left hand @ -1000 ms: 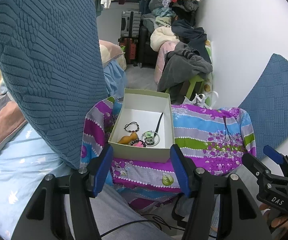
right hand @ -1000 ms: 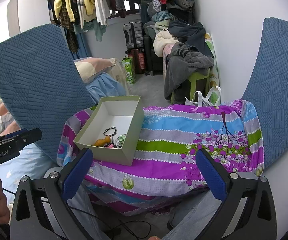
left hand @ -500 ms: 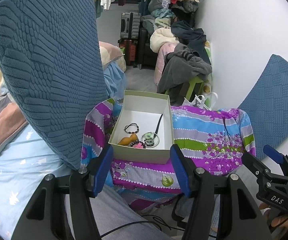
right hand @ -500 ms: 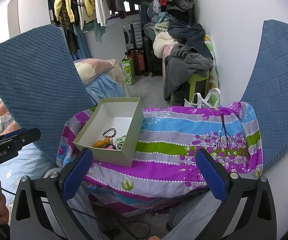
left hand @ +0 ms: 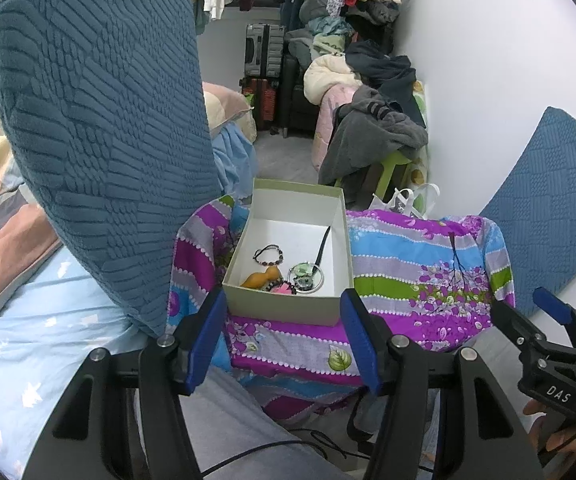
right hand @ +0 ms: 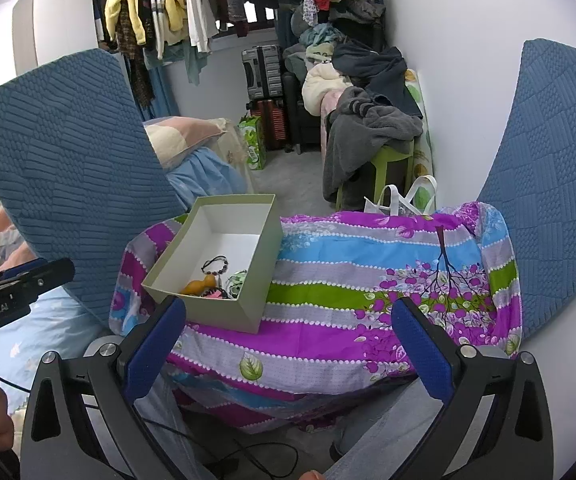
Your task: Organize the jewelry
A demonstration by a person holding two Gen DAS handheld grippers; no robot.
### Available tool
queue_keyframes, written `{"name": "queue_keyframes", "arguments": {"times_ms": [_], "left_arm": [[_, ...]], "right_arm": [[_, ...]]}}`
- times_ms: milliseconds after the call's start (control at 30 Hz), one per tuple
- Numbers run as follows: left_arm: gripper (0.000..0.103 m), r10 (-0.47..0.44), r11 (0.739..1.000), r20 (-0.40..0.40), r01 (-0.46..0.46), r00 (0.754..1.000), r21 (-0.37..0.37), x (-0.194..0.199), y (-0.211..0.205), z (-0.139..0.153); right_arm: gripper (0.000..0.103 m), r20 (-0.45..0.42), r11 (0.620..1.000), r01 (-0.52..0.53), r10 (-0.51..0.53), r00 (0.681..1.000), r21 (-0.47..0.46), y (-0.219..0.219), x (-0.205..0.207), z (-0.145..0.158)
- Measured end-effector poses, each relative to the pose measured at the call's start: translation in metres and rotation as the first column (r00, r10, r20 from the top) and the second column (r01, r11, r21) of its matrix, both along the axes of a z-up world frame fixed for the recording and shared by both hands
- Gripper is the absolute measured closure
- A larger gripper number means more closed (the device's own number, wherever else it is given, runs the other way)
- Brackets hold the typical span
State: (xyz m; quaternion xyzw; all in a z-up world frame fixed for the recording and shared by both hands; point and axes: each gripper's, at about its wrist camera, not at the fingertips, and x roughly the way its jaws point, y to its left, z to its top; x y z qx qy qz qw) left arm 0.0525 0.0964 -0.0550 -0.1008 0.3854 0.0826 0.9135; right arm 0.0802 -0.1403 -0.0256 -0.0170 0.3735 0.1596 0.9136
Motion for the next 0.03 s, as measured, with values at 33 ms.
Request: {"name": "queue_keyframes", "arguments": {"times_ms": [33], "left_arm": [[0.044, 0.001, 1.000, -0.001, -0.001, 1.000, -0.003, -0.0005, 0.0001, -0.0010]], "right_arm": [[0.000, 0.002, 1.000, 0.001, -0.001, 1.000, -0.005, -0.0010, 0.0001, 0.0002]]}}
